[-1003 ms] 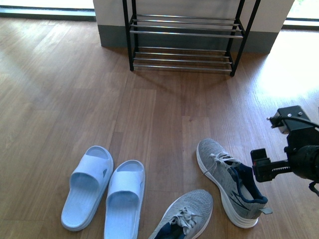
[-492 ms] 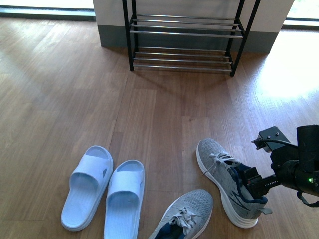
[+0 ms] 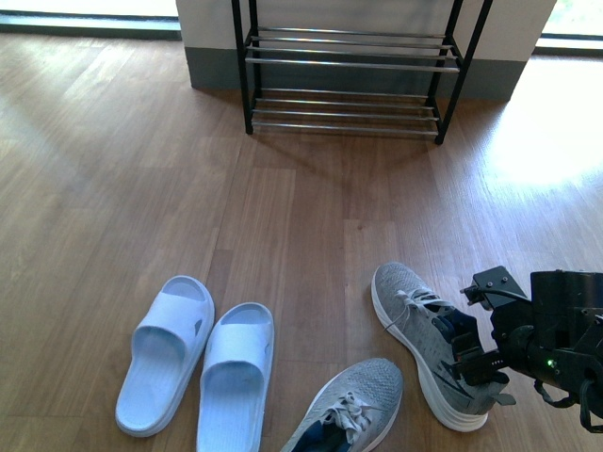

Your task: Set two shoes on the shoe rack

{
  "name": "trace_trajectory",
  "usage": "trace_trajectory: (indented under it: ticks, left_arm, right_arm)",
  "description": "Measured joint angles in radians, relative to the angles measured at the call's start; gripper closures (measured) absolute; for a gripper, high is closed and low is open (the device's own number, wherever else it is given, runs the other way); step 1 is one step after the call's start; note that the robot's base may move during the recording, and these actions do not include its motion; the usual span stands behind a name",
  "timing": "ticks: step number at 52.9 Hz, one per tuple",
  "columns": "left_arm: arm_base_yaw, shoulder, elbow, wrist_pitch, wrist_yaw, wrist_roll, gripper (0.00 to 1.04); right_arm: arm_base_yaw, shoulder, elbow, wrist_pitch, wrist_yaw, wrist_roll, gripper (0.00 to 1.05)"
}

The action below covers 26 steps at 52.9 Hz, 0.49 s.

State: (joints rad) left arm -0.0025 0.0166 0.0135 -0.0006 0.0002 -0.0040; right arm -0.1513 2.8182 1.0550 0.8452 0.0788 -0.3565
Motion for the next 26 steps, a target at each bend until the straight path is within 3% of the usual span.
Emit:
trace_trajectory:
  ticks: [12, 20, 23, 26]
  left_arm:
    - [0.000, 0.000, 0.000, 0.000, 0.000, 0.000, 0.09]
    - [0.000, 0.000, 0.000, 0.000, 0.000, 0.000, 0.09]
    - [0.000, 0.000, 0.000, 0.000, 0.000, 0.000, 0.09]
    - [0.000, 0.000, 0.000, 0.000, 0.000, 0.000, 0.09]
  right_arm:
    - [-0.010, 0.020, -0.001, 0.036, 0.009, 0.027, 0.67]
    - [-0.069, -0.029, -0.071, 0.059, 0.014, 0.013, 0.96]
    - [-0.085, -0.059, -0.093, 0.061, 0.013, 0.013, 1.03]
    - [-0.101, -0.106, -0.125, 0.061, 0.012, 0.008, 1.03]
